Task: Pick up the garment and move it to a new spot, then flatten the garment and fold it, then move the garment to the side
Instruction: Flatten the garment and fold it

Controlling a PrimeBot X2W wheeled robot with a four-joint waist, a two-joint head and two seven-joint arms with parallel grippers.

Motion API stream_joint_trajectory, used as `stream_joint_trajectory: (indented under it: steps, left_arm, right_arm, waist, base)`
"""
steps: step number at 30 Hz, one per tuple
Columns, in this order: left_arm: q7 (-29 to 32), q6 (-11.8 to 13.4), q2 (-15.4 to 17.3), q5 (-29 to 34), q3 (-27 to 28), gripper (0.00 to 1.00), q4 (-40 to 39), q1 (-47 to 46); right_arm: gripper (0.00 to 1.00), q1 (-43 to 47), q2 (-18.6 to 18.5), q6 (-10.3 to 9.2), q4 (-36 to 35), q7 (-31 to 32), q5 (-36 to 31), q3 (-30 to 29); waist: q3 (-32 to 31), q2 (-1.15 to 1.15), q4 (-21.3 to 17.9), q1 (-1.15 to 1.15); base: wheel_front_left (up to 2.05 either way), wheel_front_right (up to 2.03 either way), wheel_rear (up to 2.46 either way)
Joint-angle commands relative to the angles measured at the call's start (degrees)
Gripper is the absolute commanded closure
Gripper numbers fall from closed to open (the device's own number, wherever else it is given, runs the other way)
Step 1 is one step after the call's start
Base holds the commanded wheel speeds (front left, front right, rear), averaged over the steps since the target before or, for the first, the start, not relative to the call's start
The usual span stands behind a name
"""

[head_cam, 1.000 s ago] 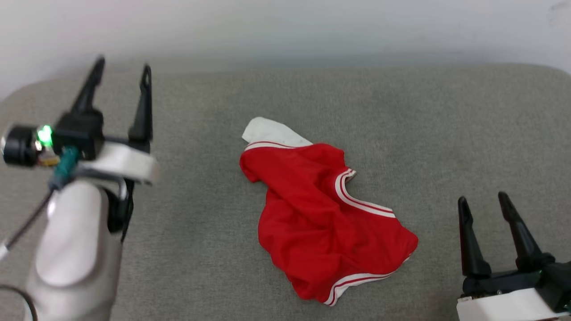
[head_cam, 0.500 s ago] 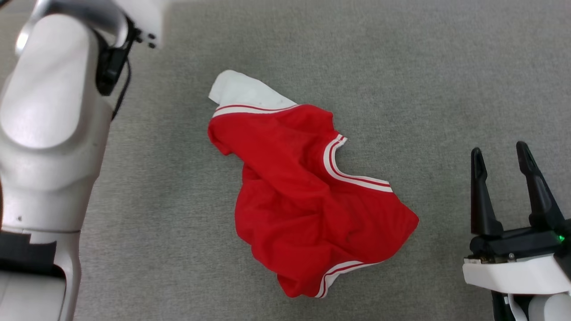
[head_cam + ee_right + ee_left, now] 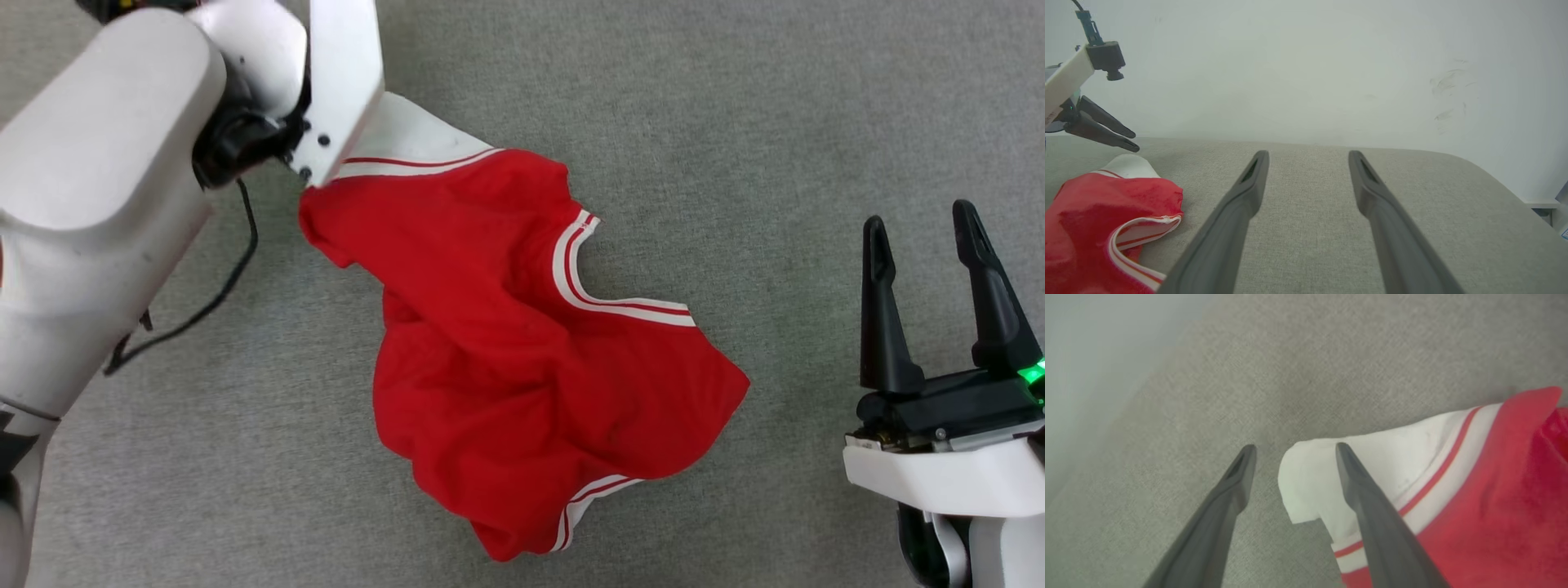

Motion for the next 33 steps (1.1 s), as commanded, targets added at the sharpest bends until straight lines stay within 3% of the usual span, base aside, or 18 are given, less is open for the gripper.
stream_joint_trajectory:
  steps: [1,7,11,12,18,22,33]
  left_arm:
    - [2.3,0.04,0.42,-2.18,-1.87,0.0,0.03,-0.55]
    - [10.82,-0.01,2.78,-8.84,-11.73,0.0,-0.27,-1.21]
    - [10.64,-0.02,3.9,-10.57,-15.6,0.0,-0.97,-1.2]
    - [10.02,-0.02,4.02,-10.88,-16.01,1.0,-0.99,-1.36]
    - [1.3,0.04,3.63,-12.27,-15.97,1.0,-0.3,-4.2]
    - [-3.03,0.04,5.04,-12.58,-16.39,1.0,0.85,-4.25]
    - [-8.64,0.04,15.45,-15.78,-16.74,1.0,7.23,6.13]
  right_arm:
    - [0.0,-1.06,0.13,-0.04,-0.3,-0.12,0.22,0.13]
    - [0.0,-2.23,0.12,-0.04,-0.38,-0.12,0.37,0.55]
    - [0.0,-2.27,0.12,-0.04,-0.15,-0.11,0.34,0.37]
    - [0.0,-2.23,0.12,-0.04,0.0,-0.11,0.26,0.23]
    - [0.0,-1.09,0.12,-0.04,0.59,-0.11,-0.74,-0.01]
    - [0.0,0.31,0.12,-0.04,1.17,-0.11,-1.64,-0.25]
    - [0.0,1.77,0.12,-0.04,1.84,-0.11,-2.62,0.2]
  waist:
    - [1.49,0.0,-0.97,-0.01]
    - [3.23,0.0,-1.75,-0.01]
    - [3.5,0.0,-1.68,-0.01]
    - [3.38,0.0,-1.51,-0.01]
    - [0.24,0.0,1.23,-0.01]
    - [-3.05,0.0,4.22,-0.01]
    - [-7.39,0.0,7.93,-0.01]
  base:
    - [0.0,0.0,0.0]
    - [0.0,0.0,0.0]
    - [0.0,0.0,0.0]
    - [0.0,0.0,0.0]
    - [0.0,0.0,0.0]
    - [0.0,0.0,0.0]
    - [0.0,0.0,0.0]
